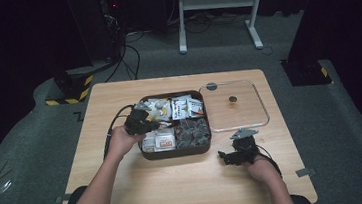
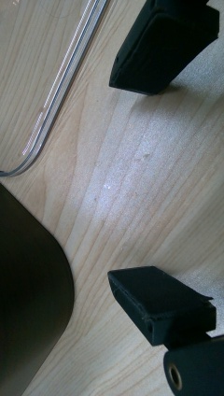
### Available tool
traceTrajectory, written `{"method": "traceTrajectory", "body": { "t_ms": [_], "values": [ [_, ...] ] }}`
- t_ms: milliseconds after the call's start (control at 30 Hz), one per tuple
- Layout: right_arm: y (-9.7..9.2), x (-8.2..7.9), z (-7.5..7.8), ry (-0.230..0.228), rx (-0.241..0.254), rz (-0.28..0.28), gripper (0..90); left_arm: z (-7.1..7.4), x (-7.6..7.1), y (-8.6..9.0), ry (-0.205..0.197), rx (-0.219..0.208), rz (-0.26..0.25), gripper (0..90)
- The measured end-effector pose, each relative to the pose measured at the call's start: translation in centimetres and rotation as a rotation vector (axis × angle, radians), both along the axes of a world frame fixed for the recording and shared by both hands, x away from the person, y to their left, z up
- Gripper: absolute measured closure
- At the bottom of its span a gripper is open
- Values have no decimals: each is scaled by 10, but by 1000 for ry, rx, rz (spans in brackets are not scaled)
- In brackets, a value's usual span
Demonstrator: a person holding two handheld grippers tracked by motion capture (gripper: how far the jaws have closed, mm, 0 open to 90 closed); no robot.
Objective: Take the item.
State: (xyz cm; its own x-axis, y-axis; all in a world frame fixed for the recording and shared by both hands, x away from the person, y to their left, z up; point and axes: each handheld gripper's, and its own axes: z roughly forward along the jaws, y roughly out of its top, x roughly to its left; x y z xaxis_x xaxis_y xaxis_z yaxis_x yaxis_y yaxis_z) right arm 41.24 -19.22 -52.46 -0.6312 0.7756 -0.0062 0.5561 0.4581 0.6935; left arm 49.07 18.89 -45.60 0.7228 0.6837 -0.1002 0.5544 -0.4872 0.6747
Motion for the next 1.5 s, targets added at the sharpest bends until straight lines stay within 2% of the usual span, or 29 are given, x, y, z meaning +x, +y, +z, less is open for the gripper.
{"method": "traceTrajectory", "body": {
  "t_ms": [367,467,767,1500],
  "values": [
    [0,0,0,0,0,0,78,10,-5,12,4,-36,22,861],
    [0,0,0,0,0,0,78,11,-6,14,0,-35,22,862],
    [0,0,0,1,0,0,78,18,-11,26,0,-72,54,861],
    [0,1,0,0,0,4,77,26,-19,56,-4,-82,112,862]
  ]
}}
